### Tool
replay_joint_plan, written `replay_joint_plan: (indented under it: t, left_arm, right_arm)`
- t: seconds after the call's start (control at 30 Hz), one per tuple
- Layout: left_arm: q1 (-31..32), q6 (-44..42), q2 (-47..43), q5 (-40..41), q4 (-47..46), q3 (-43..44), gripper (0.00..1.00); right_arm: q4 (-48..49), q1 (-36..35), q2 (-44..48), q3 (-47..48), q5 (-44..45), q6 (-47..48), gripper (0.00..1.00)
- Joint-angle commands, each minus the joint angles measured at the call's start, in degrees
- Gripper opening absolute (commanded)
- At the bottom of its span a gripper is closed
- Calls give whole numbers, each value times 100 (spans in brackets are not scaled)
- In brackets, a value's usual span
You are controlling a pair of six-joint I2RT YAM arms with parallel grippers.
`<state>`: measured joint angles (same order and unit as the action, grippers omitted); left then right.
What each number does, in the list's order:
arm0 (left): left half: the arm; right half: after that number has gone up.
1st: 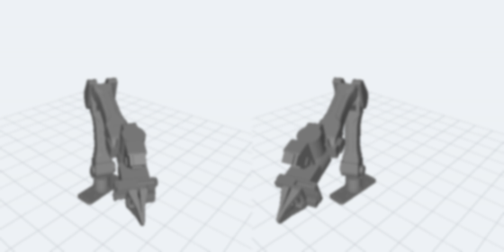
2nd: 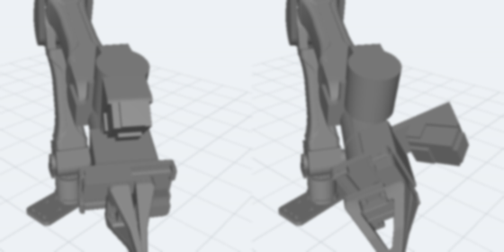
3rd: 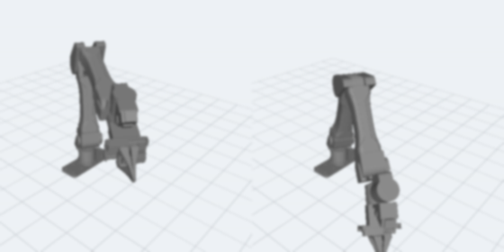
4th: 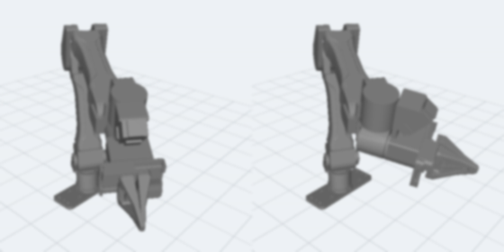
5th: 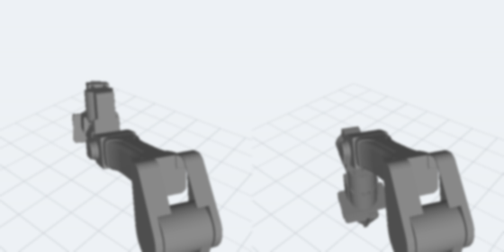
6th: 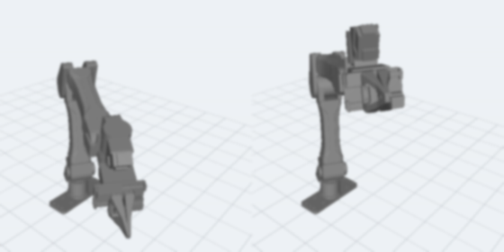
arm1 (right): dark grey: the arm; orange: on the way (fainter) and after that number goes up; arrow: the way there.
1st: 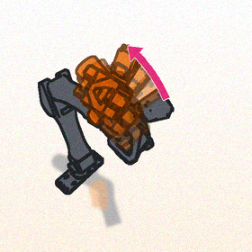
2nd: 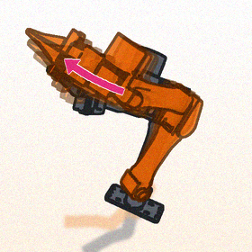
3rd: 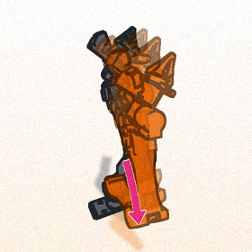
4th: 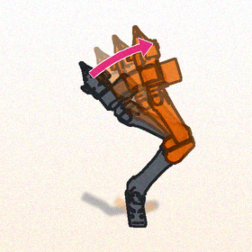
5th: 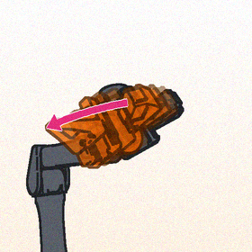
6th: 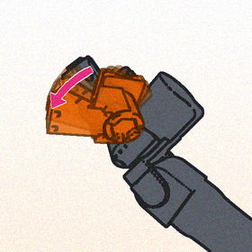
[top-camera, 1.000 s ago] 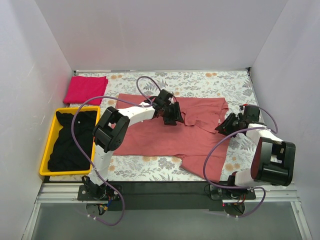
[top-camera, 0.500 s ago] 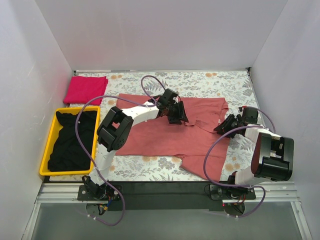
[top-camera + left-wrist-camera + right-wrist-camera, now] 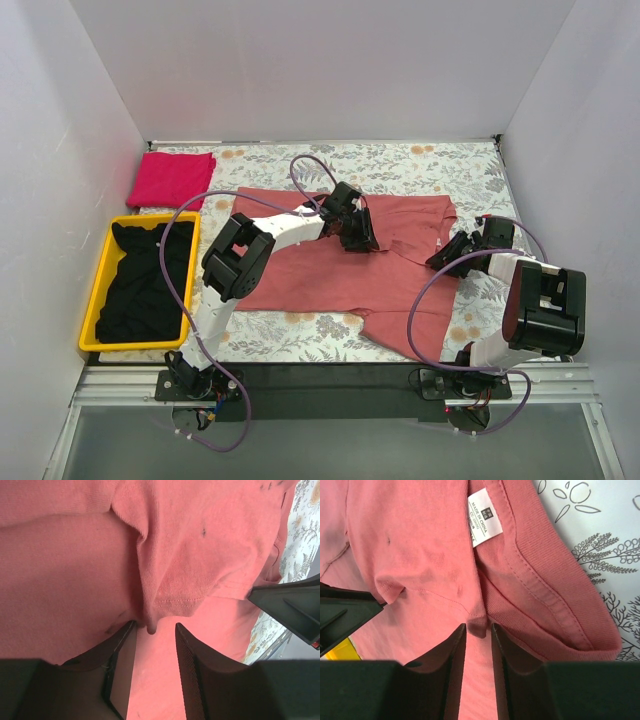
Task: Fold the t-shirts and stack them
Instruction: Fold the tshirt
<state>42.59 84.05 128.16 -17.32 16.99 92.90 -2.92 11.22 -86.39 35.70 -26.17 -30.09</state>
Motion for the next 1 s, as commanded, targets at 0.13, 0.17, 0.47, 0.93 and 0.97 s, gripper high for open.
replay_joint_plan:
  t: [0.13,0.17,0.47,0.93,0.97]
  left_arm:
    - [74,59,-37,-96,-56,184,33]
    - [74,67,-54,-87,-56,184,33]
    - [92,94,-80,-35,-144,167,22]
    - [83,111,-168,159,-100,149,0]
    - [74,120,-194,168,-65,140,0]
  right_arm:
    - [213,20,-10,7,-160,-68,29]
    - [213,12,8,7,-160,-68,28]
    - [186,20,175,-11,-169,-103,8]
    - [-481,205,614,129,33,143,1]
    - [-525,222,632,156,68,161,1]
